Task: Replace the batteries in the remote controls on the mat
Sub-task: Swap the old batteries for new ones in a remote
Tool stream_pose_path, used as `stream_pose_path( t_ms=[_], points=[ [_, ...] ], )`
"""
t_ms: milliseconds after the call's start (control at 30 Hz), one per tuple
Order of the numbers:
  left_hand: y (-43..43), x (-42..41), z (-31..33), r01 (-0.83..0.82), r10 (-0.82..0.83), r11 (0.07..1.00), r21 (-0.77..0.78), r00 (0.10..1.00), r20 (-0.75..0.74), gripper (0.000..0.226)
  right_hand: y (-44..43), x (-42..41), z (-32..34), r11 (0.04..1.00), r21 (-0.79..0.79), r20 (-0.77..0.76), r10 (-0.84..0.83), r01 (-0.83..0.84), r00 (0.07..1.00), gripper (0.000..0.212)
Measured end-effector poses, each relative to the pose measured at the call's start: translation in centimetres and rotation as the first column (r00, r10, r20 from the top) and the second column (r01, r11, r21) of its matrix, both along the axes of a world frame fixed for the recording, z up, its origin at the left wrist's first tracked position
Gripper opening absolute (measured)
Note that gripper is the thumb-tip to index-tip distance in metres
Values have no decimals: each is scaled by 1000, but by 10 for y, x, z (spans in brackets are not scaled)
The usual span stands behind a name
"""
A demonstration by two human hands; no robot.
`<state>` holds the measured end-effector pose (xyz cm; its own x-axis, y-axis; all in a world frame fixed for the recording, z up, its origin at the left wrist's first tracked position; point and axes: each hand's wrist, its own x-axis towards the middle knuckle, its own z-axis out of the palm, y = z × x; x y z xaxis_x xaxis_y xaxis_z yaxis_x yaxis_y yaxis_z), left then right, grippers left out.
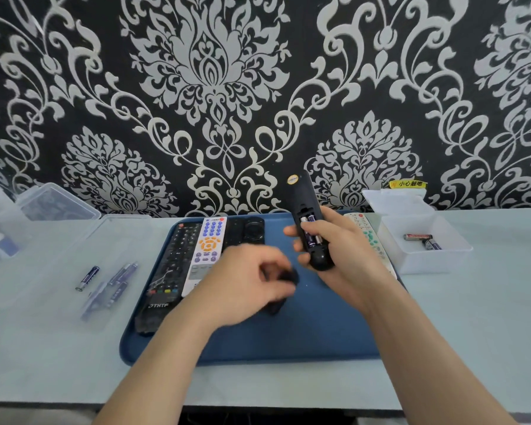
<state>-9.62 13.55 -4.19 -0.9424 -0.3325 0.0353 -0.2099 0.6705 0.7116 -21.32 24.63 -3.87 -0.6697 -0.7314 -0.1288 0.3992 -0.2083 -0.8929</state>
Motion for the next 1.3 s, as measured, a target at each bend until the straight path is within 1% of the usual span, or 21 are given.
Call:
stream_pose_path(
  t_ms=[33, 67, 100, 133, 200, 267, 333, 467, 533, 600, 700, 767, 833, 867, 933, 967, 1033, 1167, 1300],
  points=[
    [0, 0, 4, -46, 67, 984, 172, 990, -121, 20, 0, 0, 1, 1000, -10, 21, 4, -4, 1000, 10],
    [0, -1, 8, -60, 136, 942, 331, 968, -211, 24, 2, -1, 1, 1000, -11, 20, 14, -13, 1000, 7],
    [0, -1, 11, -64, 200, 894, 442, 942, -268, 25, 3, -2, 1, 999, -8, 5, 32, -32, 999, 5],
    [0, -1, 14, -73, 255, 862, 502, 918, -304, 24, 5, -2, 1, 999, -3, -21, 54, -54, 998, 6],
    [0, -2, 16, -110, 343, 828, 550, 875, -342, 22, 7, 0, 0, 994, -7, -82, 106, -107, 991, 13],
    [0, -4, 15, -146, 404, 808, 570, 842, -358, 22, 6, 2, -1, 989, -18, -128, 140, -144, 982, 23],
    [2, -5, 16, -164, 428, 802, 574, 828, -361, 21, 4, 3, -2, 987, -31, -140, 153, -159, 978, 29],
    [6, -6, 17, -210, 468, 815, 540, 788, -400, 20, 4, 4, 0, 980, -54, -99, 187, -193, 977, 25],
    [7, -7, 18, -217, 485, 808, 548, 773, -408, 20, 4, 5, -1, 977, -65, -136, 194, -204, 972, 28],
    [8, -6, 19, -136, 443, 787, 602, 803, -398, 23, 3, 6, -2, 975, -79, -148, 192, -205, 970, 31],
    [2, -2, 21, 67, 311, 712, 699, 863, -399, 33, 3, 4, -1, 972, -111, -85, 197, -205, 977, 28],
    [-2, -1, 21, 82, 288, 733, 675, 862, -417, 32, 4, 4, 0, 968, -126, -52, 213, -218, 976, 25],
    [-2, -2, 21, 11, 348, 763, 646, 836, -425, 26, 3, 6, 1, 970, -99, -36, 217, -220, 975, 17],
    [-1, -3, 20, -26, 386, 766, 642, 818, -427, 23, 2, 8, 2, 975, -62, -26, 210, -211, 977, 18],
    [1, -6, 21, -69, 430, 771, 634, 790, -438, 20, 0, 8, 3, 981, 2, 2, 194, -194, 981, 37],
    [3, -7, 21, -80, 434, 780, 621, 783, -445, 20, -1, 8, 3, 981, 7, 14, 192, -192, 981, 46],
    [6, -8, 22, -90, 417, 812, 577, 781, -465, 20, -1, 8, 3, 980, 0, 11, 201, -201, 980, 56],
    [12, -11, 22, -127, 378, 866, 484, 799, -467, 22, -2, 8, 1, 978, 26, -32, 207, -206, 978, 65],
    [11, -12, 23, -131, 369, 873, 470, 808, -459, 23, -2, 10, 3, 977, 18, -29, 213, -212, 977, 69]
  ],
)
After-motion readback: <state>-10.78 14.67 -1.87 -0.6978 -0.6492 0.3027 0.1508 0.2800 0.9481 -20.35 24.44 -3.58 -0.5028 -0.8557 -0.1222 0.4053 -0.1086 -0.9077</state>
